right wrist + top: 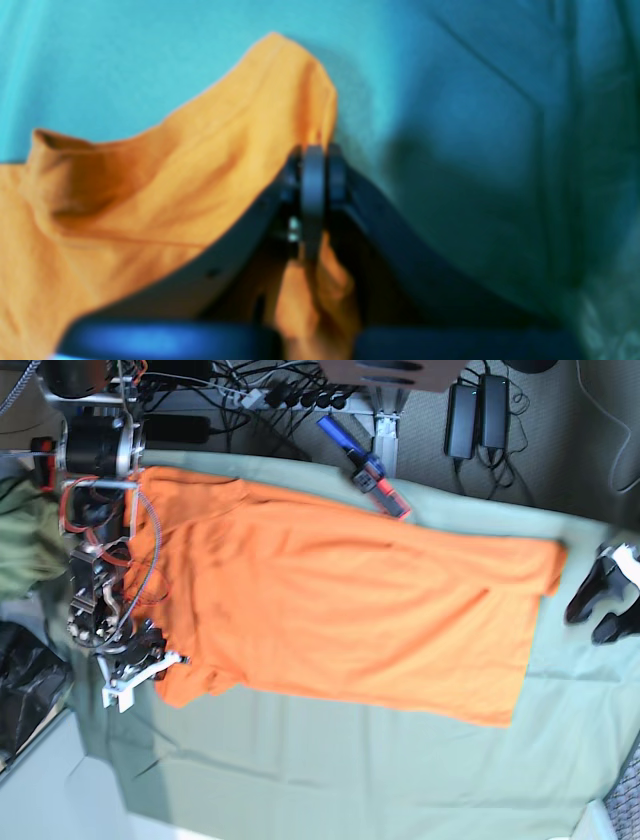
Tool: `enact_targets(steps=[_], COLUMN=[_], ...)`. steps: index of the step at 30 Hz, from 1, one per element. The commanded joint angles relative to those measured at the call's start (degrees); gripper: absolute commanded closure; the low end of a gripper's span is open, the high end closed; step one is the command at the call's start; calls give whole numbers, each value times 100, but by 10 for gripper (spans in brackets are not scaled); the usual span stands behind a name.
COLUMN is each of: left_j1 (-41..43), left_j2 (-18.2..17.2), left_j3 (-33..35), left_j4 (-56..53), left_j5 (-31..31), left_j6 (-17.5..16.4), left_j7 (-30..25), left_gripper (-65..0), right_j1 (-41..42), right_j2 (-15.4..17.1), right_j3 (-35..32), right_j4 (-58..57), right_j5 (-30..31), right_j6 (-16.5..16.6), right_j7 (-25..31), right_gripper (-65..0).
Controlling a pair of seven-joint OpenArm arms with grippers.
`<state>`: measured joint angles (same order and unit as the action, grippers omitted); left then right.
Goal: Fold the T-shirt properly
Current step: 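Move the right gripper along the shirt and grasp the hem corner, then grasp the hem corner nearest the left gripper with the left gripper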
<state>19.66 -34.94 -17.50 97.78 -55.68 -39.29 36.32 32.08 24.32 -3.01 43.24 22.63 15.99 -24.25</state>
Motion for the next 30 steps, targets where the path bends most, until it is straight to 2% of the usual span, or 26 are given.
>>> enact_targets(steps=[1, 8, 11, 15, 18, 21, 24, 27, 29, 30], left_j1=[-297, -2448, -3270, -4094, -4437, -4524, -4524, -4524, -4522, -4522], left_j2=[-96, 55, 286, 654, 826, 883, 944, 973, 990, 1005], left_j3=[129, 1641, 2149, 2658, 2892, 3115, 3185, 3185, 3185, 3185], left_j4=[-131, -2225, -3171, -4452, -5128, -5309, -5307, -5261, -5171, -5112], left_j5=[-15, 695, 796, 1425, 1773, 2002, 1980, 1679, 1528, 1451], left_j6=[-71, -71, -71, -71, -71, -71, -71, -71, -71, -71], left_j7=[-214, -658, -754, -1252, -1523, -1727, -1727, -1725, -1716, -1674], left_gripper=[-442, -442, -442, -442, -442, -442, -442, -434, -406, -368], right_j1=[168, 107, 44, -33, -101, -136, -131, -133, -133, -131], right_j2=[120, 195, 221, 221, 223, 221, 221, 221, 223, 223], right_j3=[22, 24, 24, 24, 24, 24, 24, 24, 24, 24], right_j4=[107, 107, 107, 107, 107, 107, 107, 107, 107, 107], right_j5=[7, 17, 59, 52, 55, 52, 57, 52, 52, 55], right_j6=[509, 509, 509, 509, 509, 509, 509, 509, 509, 509], right_j7=[103, 0, 0, 0, 0, 0, 2, 0, 2, 2], right_gripper=[0, 0, 0, 0, 0, 0, 0, 0, 0, 0])
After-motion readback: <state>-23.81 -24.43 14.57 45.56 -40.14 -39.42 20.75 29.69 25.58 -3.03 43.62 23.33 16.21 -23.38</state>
